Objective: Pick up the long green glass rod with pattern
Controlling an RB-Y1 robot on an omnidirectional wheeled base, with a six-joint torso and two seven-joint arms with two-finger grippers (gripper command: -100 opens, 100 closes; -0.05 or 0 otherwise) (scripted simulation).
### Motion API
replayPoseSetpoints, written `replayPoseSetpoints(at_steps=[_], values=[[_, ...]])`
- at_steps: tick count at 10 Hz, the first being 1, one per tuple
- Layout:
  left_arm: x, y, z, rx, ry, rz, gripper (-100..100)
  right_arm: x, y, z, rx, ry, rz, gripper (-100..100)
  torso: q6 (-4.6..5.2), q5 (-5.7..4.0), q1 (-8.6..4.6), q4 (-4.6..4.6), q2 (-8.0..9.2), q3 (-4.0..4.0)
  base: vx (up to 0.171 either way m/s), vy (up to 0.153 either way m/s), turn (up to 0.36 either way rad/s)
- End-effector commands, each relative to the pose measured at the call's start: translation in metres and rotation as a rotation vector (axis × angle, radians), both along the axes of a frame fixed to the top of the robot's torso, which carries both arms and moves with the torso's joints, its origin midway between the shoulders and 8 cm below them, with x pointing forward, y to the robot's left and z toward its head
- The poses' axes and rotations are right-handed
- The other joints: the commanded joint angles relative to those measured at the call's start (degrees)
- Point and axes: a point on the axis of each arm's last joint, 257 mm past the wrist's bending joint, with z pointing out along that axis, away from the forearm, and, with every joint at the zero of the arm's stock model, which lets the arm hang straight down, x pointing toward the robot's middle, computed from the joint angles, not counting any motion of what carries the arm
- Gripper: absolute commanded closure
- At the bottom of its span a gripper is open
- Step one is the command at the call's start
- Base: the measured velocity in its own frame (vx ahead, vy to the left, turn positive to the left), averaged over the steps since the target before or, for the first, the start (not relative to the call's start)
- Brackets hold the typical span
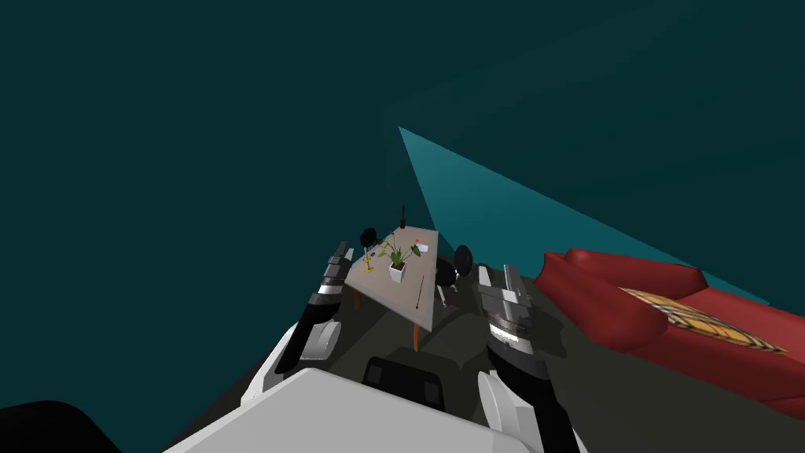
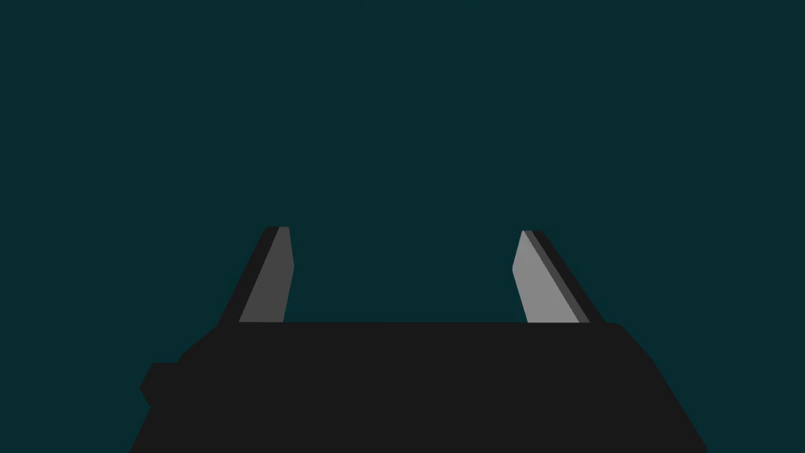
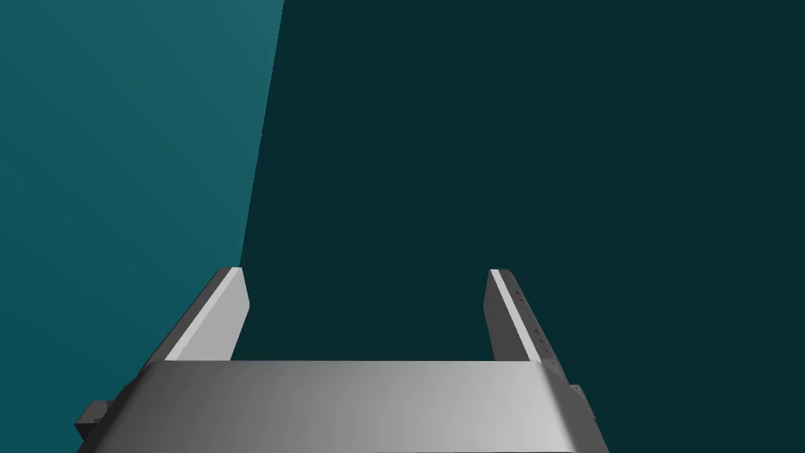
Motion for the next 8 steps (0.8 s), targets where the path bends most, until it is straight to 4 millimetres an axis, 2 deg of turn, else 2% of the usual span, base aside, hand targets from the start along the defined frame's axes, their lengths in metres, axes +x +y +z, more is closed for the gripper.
replayPoseSetpoints(at_steps=[1, 4, 8], values=[[0.000, 0.000, 0.000, 0.000, 0.000, 0.000, 0, 0.007, 0.001, -0.014, -0.023, 0.043, 0.018, -100, 0.00, 0.00, 0.00, 0.00, 0.00, 0.00, -0.022, 0.010, 0.168], [0.000, 0.000, 0.000, 0.000, 0.000, 0.000, 0, 0.021, -0.002, -0.047, -0.055, 0.141, 0.039, -100, -0.02, 0.01, 0.04, 0.03, 0.17, 0.10, -0.053, 0.016, 0.209], [0.000, 0.000, 0.000, 0.000, 0.000, 0.000, 0, 0.040, -0.019, -0.112, -0.089, 0.327, 0.049, -100, -0.01, 0.02, 0.06, 0.07, 0.30, 0.17, -0.074, 0.031, 0.327]])
